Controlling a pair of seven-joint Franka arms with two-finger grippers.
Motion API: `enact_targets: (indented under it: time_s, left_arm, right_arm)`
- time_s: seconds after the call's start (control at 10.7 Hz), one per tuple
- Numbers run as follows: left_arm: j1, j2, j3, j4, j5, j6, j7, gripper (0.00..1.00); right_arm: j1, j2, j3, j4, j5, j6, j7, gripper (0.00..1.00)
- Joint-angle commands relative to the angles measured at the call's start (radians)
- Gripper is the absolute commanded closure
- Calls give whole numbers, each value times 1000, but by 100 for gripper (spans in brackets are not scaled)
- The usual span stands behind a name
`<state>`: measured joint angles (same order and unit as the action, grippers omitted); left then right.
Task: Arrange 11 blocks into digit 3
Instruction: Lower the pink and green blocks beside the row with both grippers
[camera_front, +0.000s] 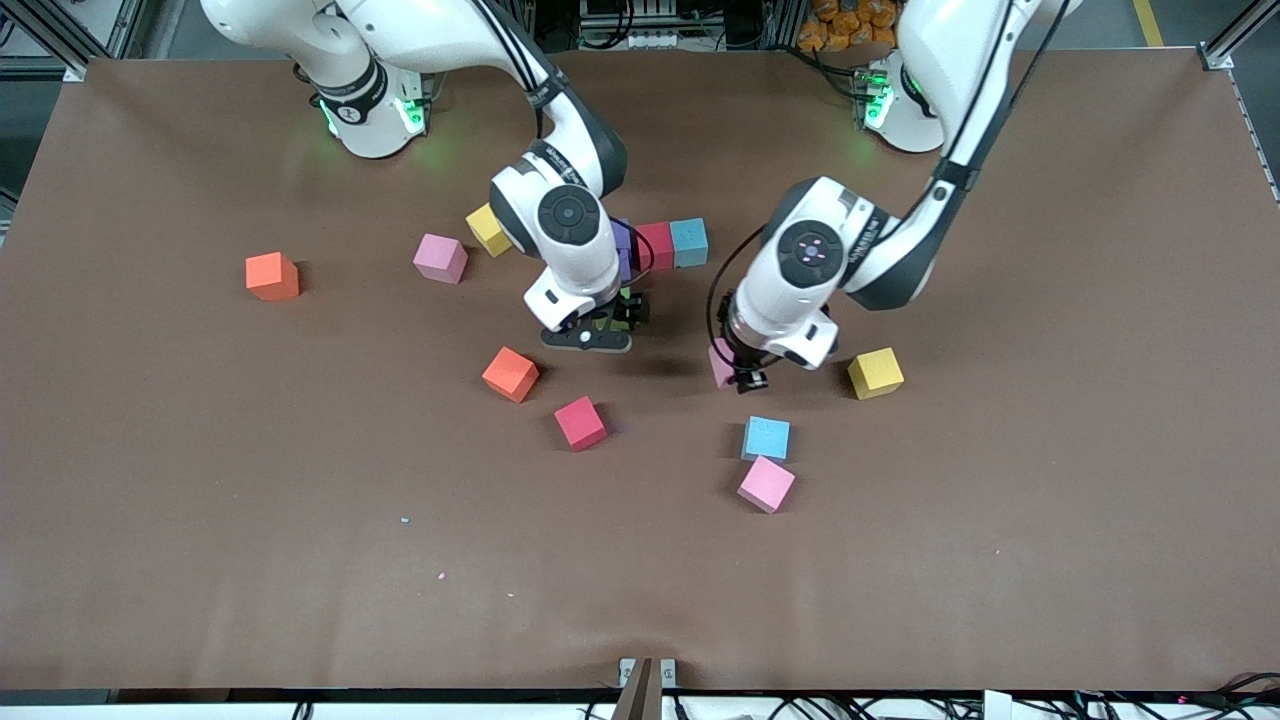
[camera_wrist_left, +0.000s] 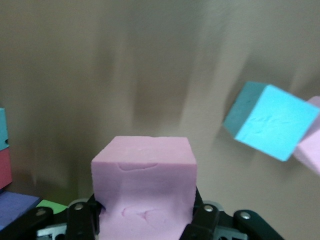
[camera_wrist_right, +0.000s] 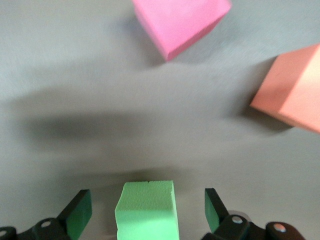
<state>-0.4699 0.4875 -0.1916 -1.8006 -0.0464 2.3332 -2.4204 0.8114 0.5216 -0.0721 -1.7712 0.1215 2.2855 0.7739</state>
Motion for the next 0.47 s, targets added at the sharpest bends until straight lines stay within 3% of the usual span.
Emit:
enact_targets:
  time_s: [0.0, 0.37]
  left_arm:
    - [-50, 9, 4, -5, -26, 8, -29, 100]
    - [-134, 71, 9, 4, -9, 41, -126, 100]
  right_arm:
    - [-38, -23, 9, 13, 42, -26, -5, 0]
    - [-135, -34, 8, 30, 44, -26, -73, 0]
